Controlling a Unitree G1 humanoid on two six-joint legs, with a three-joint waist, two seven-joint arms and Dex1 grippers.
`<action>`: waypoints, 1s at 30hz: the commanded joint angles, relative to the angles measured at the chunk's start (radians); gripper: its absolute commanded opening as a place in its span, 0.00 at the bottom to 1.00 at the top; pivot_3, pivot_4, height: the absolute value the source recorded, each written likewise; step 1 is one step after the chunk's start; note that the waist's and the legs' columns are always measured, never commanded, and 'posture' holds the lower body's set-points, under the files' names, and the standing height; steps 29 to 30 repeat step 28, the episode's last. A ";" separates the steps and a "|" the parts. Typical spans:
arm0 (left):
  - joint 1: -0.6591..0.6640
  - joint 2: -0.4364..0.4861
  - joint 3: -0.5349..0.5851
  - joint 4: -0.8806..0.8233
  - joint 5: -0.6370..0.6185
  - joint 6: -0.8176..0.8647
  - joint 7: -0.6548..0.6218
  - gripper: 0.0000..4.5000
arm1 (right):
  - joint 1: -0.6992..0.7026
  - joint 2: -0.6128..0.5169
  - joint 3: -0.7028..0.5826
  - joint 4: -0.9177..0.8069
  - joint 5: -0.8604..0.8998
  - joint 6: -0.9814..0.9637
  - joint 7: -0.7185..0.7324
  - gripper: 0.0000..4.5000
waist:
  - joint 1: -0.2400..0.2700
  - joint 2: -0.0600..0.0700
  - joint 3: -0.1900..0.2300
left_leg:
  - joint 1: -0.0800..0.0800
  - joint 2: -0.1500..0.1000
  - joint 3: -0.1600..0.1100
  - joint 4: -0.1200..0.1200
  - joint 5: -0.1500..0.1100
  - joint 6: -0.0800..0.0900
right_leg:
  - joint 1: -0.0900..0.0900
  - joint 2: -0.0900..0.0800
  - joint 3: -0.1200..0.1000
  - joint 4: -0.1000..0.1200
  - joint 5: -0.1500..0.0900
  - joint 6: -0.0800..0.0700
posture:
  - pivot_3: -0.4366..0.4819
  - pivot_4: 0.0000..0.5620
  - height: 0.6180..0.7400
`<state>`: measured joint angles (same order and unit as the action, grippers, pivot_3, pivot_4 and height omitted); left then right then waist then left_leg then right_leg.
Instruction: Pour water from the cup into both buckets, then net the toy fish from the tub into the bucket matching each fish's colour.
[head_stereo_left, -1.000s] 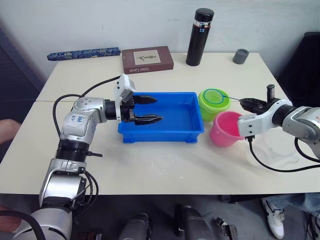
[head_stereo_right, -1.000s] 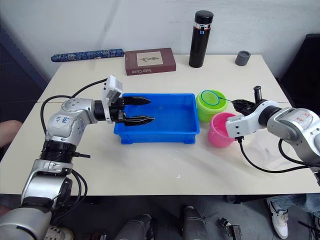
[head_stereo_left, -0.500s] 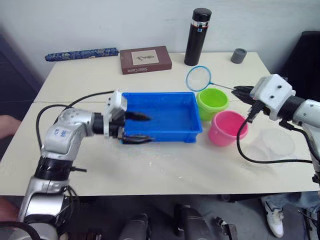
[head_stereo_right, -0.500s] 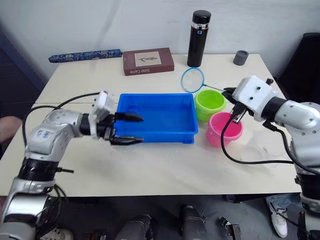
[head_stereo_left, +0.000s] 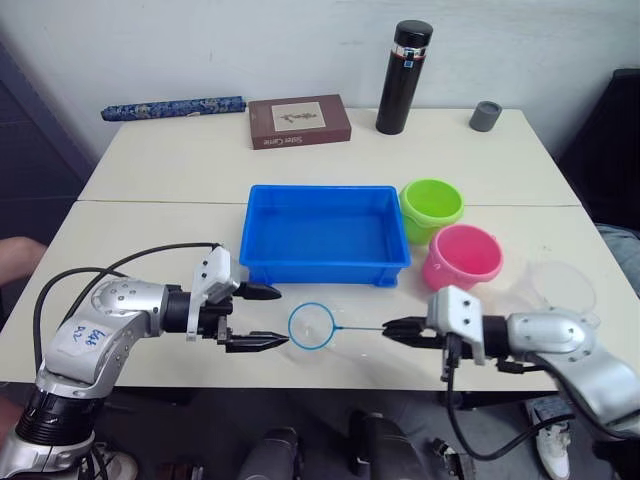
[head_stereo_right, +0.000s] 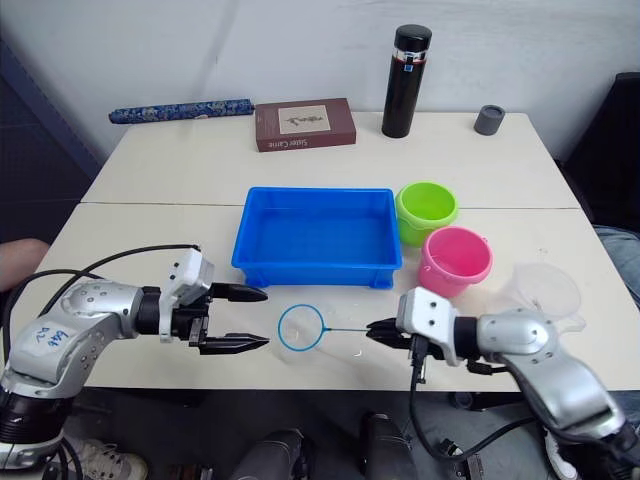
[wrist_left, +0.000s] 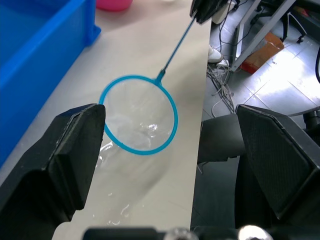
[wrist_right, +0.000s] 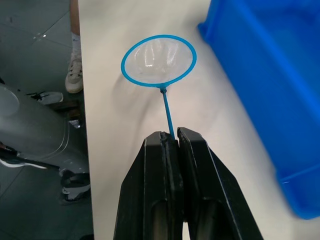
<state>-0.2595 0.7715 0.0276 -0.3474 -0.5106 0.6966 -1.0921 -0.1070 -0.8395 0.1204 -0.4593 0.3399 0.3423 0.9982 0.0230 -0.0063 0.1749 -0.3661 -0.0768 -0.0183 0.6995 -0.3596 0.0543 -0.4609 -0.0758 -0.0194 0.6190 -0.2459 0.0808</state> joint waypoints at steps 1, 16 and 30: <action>0.010 0.011 0.025 -0.004 0.008 -0.029 0.032 1.00 | -0.015 0.041 0.082 0.129 -0.140 -0.159 -0.010 0.00 | 0.000 0.000 0.000 | 0.000 0.000 0.000 0.000 0.000 0.000 | 0.000 0.000 0.000 0.000 0.000 0.000 | 0.48 0.27 1.00; -0.032 0.006 0.180 0.233 -0.069 -0.021 0.055 1.00 | 0.351 0.078 -0.538 -0.089 0.098 0.062 -0.144 0.99 | 0.006 0.000 0.000 | 0.000 0.000 0.000 0.000 0.000 0.000 | 0.001 0.000 0.000 0.000 0.000 0.000 | 0.48 0.27 1.00; -0.078 0.040 0.207 0.416 -0.031 -0.130 0.026 1.00 | 0.574 0.176 -0.904 -0.116 0.219 0.123 -0.195 0.99 | 0.002 0.000 0.000 | 0.016 0.002 0.000 -0.009 -0.003 0.001 | 0.016 0.001 0.000 -0.007 0.000 -0.001 | 0.48 0.27 1.00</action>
